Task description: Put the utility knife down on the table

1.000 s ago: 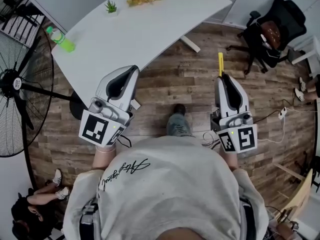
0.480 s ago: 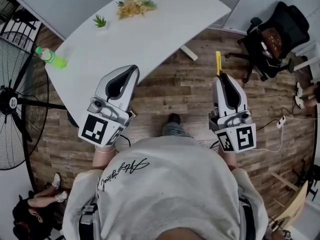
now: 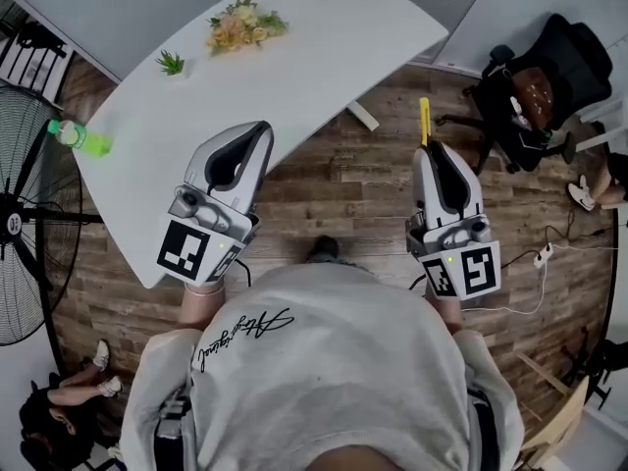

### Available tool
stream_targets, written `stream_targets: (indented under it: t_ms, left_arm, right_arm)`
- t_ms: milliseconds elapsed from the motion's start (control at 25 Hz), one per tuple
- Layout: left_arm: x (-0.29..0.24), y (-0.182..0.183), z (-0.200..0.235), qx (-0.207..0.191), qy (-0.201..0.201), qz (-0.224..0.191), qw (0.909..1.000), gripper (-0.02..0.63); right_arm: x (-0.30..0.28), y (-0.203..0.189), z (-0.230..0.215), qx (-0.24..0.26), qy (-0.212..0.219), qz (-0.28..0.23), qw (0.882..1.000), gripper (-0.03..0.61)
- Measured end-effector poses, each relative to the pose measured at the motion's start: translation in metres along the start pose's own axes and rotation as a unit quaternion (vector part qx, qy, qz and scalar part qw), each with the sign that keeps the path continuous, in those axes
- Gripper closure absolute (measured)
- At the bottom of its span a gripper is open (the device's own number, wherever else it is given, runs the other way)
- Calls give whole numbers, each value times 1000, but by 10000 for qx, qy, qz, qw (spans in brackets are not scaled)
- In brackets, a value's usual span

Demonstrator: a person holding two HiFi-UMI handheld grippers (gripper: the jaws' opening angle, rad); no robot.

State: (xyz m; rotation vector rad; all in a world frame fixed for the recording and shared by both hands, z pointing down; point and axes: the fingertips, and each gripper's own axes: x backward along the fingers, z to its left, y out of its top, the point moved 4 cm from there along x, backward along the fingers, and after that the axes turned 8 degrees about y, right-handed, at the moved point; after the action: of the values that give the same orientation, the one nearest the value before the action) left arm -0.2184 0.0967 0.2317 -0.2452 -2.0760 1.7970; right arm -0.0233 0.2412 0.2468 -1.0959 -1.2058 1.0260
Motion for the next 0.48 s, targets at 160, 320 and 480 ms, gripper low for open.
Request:
stream_targets:
  t_ms: [160,320,480]
  left_arm:
    - [-21,-4,-3,-27,20,12,10000,615]
    - [-27,-10,-3,0,8,100,10000,615]
    - [-35,-9,1,-3,-21,80,10000,615]
  right_arm:
    - [-6,-4,-20,-32,68,-32,10000,511]
    - [-11,-11,-25,-127,94,-8,9999,511]
    - [-18,-11,-28,-124,94,-10,9999,511]
